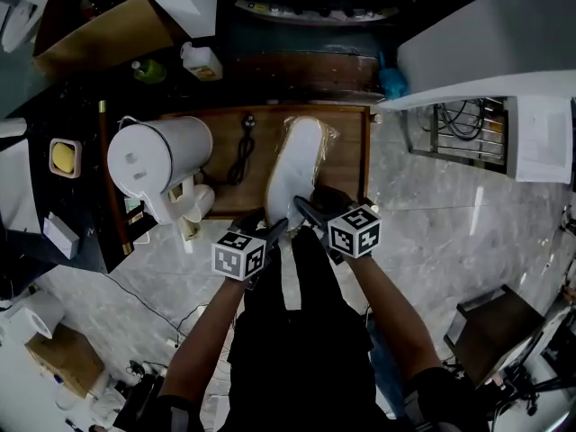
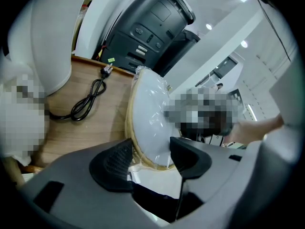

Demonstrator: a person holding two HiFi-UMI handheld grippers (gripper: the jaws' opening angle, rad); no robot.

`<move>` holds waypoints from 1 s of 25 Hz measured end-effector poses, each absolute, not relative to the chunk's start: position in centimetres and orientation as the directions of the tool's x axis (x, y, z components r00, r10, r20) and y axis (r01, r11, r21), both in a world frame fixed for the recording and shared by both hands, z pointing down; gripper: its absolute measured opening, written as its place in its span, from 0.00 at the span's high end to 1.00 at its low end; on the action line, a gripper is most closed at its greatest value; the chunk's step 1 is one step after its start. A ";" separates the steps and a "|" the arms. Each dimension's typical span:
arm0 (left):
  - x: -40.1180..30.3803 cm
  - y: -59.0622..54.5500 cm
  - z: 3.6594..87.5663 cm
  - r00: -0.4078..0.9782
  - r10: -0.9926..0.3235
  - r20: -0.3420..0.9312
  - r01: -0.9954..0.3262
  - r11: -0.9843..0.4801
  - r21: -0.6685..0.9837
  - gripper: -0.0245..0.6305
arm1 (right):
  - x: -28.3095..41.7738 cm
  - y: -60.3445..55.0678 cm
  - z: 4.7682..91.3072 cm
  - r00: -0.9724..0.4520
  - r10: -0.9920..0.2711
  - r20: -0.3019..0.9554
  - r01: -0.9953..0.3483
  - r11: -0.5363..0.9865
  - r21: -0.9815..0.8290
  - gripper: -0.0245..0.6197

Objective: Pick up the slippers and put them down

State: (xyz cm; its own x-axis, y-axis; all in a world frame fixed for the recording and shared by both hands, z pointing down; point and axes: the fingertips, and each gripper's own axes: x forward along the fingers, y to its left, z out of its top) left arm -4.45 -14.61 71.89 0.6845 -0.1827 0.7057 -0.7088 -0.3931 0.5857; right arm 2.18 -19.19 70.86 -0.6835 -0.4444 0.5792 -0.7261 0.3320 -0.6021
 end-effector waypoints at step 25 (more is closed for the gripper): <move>-4.9 -17.1 73.6 0.541 -0.277 0.794 -0.791 -0.489 0.369 0.53 | 5.5 -20.2 72.8 -0.450 -0.479 0.754 -0.883 0.367 -0.294 0.58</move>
